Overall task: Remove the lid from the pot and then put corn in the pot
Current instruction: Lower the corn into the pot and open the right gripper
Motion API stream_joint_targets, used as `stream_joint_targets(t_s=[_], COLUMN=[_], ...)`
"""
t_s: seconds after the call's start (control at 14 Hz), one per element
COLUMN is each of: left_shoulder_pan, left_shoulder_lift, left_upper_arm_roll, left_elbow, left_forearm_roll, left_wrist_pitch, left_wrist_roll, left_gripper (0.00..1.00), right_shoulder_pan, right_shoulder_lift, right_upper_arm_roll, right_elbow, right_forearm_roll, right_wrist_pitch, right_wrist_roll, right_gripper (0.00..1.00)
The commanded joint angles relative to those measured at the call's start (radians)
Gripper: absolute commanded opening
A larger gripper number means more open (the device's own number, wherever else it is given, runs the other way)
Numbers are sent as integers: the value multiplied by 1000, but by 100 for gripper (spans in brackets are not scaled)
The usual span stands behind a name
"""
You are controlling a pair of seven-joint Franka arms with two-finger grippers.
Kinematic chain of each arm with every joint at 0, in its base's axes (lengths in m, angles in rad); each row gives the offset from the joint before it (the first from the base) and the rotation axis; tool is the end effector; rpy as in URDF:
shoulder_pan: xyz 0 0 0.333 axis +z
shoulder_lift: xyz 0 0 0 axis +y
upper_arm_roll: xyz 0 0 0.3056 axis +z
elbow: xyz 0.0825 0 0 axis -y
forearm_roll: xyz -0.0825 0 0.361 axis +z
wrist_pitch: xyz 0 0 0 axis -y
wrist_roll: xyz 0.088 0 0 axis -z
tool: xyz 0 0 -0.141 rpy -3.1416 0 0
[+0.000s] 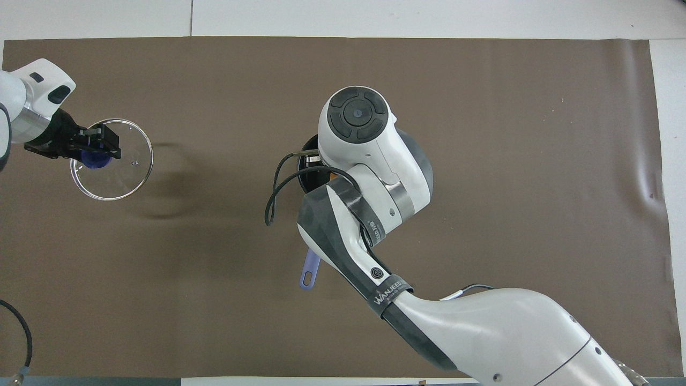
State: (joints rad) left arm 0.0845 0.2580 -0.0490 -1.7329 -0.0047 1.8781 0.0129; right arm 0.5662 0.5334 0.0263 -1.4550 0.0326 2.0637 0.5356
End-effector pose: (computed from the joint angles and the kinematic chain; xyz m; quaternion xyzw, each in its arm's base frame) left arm 0.5921 0.0221 0.3857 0.9983 0.0126 -0.0560 0.0098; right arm 0.5710 0.3843 0.3494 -0.9989 -0.0192 -0.0205 0.0381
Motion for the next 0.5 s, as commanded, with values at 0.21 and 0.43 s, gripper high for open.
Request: stream_joint_targets(t_s=[0.21, 0.43], left_shoulder_pan=[55, 51], left_shoulder_lift=[-48, -29], left_upper_arm_roll=[-12, -12], left_elbow=[-198, -229], left_forearm_roll=[29, 29], left_wrist_pitch=[189, 223], left_wrist_roll=[91, 88], left_gripper=[0, 0], right_shoulder_pan=[0, -2], right_shoulder_lift=[-29, -32], right_upper_arm_roll=[1, 1], right_elbow=[-113, -111], right_forearm_roll=[-10, -7], right_wrist_pitch=[99, 82], right_wrist_roll=[17, 43], right_gripper=[20, 44])
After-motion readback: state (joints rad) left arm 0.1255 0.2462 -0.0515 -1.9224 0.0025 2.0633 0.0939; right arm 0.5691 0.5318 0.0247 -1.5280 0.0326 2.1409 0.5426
